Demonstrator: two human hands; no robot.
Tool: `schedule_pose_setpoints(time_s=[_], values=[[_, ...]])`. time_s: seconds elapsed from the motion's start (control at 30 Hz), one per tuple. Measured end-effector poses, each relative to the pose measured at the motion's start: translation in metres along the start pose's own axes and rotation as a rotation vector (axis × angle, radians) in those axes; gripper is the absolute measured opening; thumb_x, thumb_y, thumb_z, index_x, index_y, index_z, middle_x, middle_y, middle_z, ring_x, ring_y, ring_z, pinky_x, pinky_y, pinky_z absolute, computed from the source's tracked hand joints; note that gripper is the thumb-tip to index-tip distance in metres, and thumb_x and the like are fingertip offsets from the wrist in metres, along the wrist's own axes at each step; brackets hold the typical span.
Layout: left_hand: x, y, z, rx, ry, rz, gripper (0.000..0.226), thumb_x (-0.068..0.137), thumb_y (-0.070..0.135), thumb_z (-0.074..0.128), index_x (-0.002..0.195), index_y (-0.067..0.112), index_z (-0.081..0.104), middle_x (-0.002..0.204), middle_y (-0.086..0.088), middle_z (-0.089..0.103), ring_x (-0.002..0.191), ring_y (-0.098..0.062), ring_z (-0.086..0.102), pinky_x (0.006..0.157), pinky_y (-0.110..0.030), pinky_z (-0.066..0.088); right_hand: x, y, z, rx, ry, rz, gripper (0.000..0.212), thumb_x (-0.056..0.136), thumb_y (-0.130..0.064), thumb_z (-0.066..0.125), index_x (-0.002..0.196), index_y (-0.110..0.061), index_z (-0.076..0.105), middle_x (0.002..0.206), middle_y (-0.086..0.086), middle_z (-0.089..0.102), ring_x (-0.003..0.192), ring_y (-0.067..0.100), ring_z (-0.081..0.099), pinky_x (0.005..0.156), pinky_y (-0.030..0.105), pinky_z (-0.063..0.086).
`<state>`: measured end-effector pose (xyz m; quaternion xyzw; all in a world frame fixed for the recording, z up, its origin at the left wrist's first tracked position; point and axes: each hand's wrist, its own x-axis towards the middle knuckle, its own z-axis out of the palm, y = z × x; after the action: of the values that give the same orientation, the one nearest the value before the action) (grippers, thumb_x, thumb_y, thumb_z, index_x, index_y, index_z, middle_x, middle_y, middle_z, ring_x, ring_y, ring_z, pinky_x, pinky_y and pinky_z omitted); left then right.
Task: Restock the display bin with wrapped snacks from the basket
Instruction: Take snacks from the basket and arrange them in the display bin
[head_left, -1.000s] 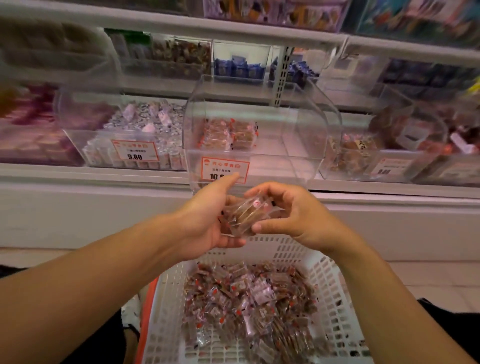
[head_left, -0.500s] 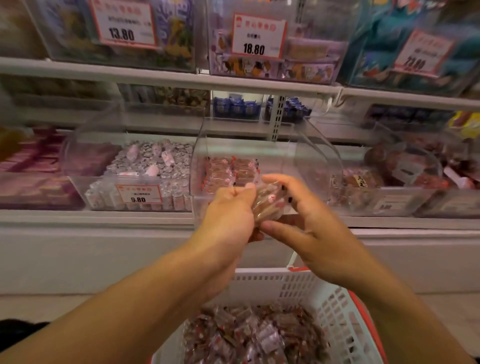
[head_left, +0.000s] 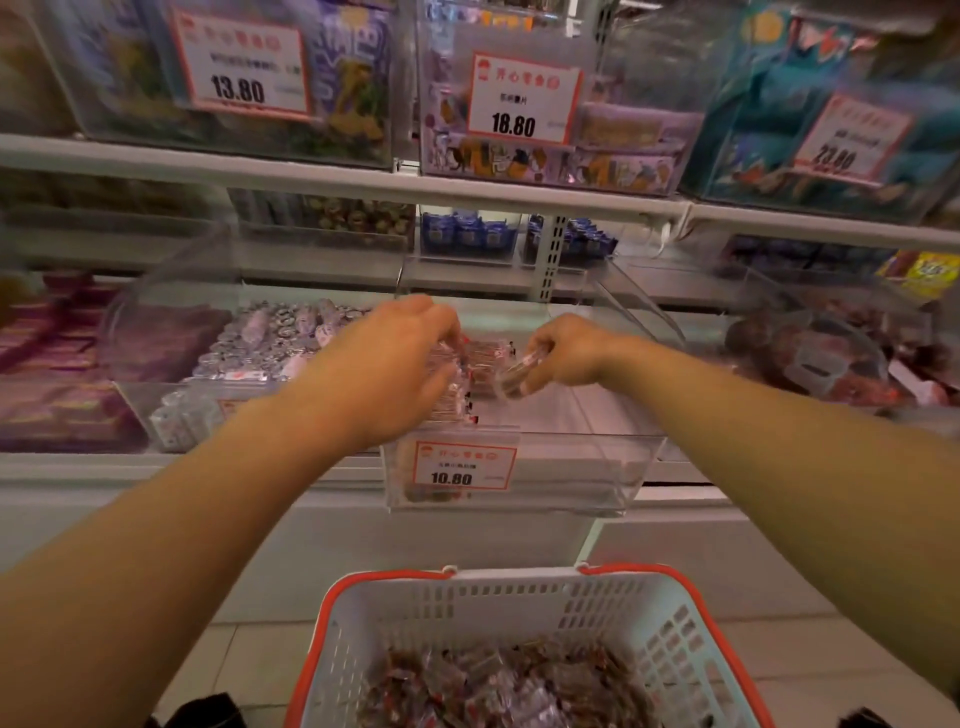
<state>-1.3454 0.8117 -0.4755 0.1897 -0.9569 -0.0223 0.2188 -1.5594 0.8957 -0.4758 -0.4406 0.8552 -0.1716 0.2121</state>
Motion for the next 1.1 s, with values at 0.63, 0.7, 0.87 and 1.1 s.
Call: schedule_pose_setpoints(time_s=[0.63,0.7,0.87,1.1], values=[[-0.005,-0.008,0.015,0.205,-0.051,0.144,0.028,0.096,0.045,0.043,0.114,0.031,0.058,0.11,0.009,0.061,0.107,-0.015,0.055,0.099,-0.035,0.037,0.051,-0.015,0.051,-0.151,-0.09,0.102,0.036,0.091,-0.019,0.07,0.121,-0.003,0.06,0.117,0.014,0.065,0.108,0.03,0.063,0.097,0.043,0.053],[-0.005,-0.008,0.015,0.208,-0.054,0.146,0.027,0.096,0.045,0.042,0.113,0.032,0.059,0.111,0.009,0.062,0.108,-0.015,0.055,0.1,-0.034,0.034,0.052,-0.019,0.05,-0.207,-0.116,0.091,0.039,0.093,-0.023,0.068,0.124,-0.002,0.057,0.121,0.015,0.064,0.11,0.032,0.063,0.098,0.044,0.053],[-0.006,-0.009,0.016,0.198,-0.055,0.142,0.027,0.096,0.044,0.042,0.112,0.032,0.059,0.111,0.009,0.063,0.107,-0.015,0.055,0.1,-0.033,0.033,0.059,-0.018,0.038,-0.26,-0.113,0.004,0.093,0.091,-0.03,0.068,0.158,-0.015,0.005,0.165,0.01,0.009,0.148,0.033,0.022,0.12,0.044,0.027],[-0.006,-0.01,0.017,0.221,-0.062,0.153,0.028,0.095,0.044,0.038,0.11,0.031,0.058,0.108,0.01,0.062,0.105,-0.016,0.054,0.097,-0.03,0.027,0.076,-0.015,0.059,-0.231,-0.137,-0.12,0.067,0.102,-0.034,0.031,0.159,-0.018,0.0,0.166,0.006,-0.007,0.152,0.023,-0.013,0.121,0.042,-0.006]])
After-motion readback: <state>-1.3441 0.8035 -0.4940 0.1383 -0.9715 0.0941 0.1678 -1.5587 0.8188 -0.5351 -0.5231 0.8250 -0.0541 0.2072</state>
